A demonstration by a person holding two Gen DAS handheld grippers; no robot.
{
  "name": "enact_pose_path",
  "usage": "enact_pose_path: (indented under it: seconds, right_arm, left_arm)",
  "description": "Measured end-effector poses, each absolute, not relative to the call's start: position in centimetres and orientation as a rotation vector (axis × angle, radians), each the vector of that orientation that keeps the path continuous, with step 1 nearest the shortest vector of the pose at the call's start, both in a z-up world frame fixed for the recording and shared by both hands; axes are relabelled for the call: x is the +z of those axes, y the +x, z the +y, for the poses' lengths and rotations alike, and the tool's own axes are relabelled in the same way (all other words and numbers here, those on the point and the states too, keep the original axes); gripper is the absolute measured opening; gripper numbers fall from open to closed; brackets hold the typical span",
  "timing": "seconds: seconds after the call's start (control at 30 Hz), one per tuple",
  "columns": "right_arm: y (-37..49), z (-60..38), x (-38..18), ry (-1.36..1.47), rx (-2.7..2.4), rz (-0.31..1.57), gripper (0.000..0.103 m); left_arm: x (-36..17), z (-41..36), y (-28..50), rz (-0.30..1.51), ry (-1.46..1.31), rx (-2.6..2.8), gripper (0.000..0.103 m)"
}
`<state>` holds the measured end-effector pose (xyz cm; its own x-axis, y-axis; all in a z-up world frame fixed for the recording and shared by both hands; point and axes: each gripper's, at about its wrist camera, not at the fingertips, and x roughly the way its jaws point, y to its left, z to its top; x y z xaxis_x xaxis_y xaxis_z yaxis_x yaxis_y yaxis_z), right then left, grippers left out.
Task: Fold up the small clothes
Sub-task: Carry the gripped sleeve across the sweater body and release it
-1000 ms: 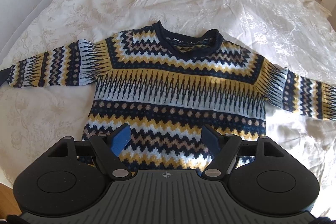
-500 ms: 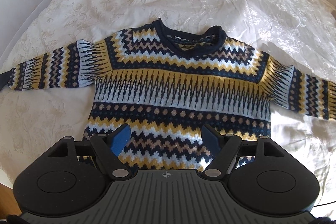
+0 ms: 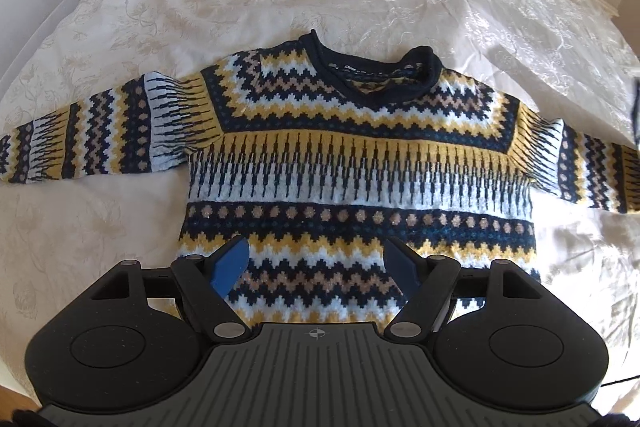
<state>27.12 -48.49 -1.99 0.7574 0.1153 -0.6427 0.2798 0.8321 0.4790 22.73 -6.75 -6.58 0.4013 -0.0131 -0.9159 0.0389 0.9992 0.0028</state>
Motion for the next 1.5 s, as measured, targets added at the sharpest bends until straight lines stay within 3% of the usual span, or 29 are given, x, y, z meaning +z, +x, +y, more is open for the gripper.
enact_pose_path:
  seconds: [0.2,0.3,0.4,0.5,0.6,0.67,0.7,0.73,0.87,0.97,1.07,1.17,1.4,1.5]
  right_arm:
    - [31.1,-37.4,-2.3,0.563,0.079,0.744,0.015]
    - [32.4,-33.0,-4.1,0.564,0.104,0.793,0.023]
    - [32.6,-30.0,-5.8,0.455,0.070,0.841,0.025]
    - [31.8,-28.4,-7.0,0.352,-0.007,0.869,0.051]
    - [31.1,-28.5,-7.2,0.214,-0.100,0.835,0.060]
    - [30.2,-28.6,-6.7,0.102,-0.195,0.775,0.077]
    - [29.9,-28.9,-6.5,0.065,-0.240,0.744,0.095]
    - [29.5,-29.2,-6.3,0.024,-0.288,0.708,0.101]
    - [30.2,-30.9,-7.3,-0.181,-0.501,0.654,0.102]
    - [31.3,-33.4,-9.2,-0.193,-0.512,0.715,0.101]
    - [32.7,-36.9,-11.5,-0.105,-0.523,0.805,0.098]
    - [34.3,-39.7,-13.6,-0.015,-0.518,0.878,0.085]
    - [37.1,-41.3,-17.5,-0.034,-0.533,0.941,0.081]
    - [38.2,-41.6,-19.6,-0.095,-0.552,1.022,0.065]
  left_arm:
    - [-6.9,-1.6,23.3,1.156,0.015,-0.036,0.073]
    - [-7.4,1.2,23.8,1.169,-0.009,-0.027,0.073]
    - [-7.6,3.4,24.2,1.166,0.002,-0.003,0.073]
    - [-7.5,5.1,24.5,1.151,0.010,0.026,0.073]
    - [-7.2,5.9,24.7,1.102,0.008,0.042,0.072]
    - [-6.7,5.7,24.7,1.046,0.006,0.039,0.072]
    - [-6.4,5.5,24.7,1.010,0.005,0.039,0.072]
    - [-6.0,5.1,24.7,0.970,0.007,0.045,0.072]
    - [-4.4,2.5,25.0,0.813,0.032,0.040,0.072]
    - [-3.8,0.2,25.7,0.741,0.053,0.039,0.072]
    - [-3.8,-1.6,27.3,0.778,0.055,-0.016,0.072]
    - [-4.8,-3.1,28.6,0.830,0.052,-0.061,0.072]
    - [-7.2,-3.9,29.9,0.933,0.024,-0.126,0.072]
    - [-7.8,-4.0,30.2,0.967,0.020,-0.138,0.072]
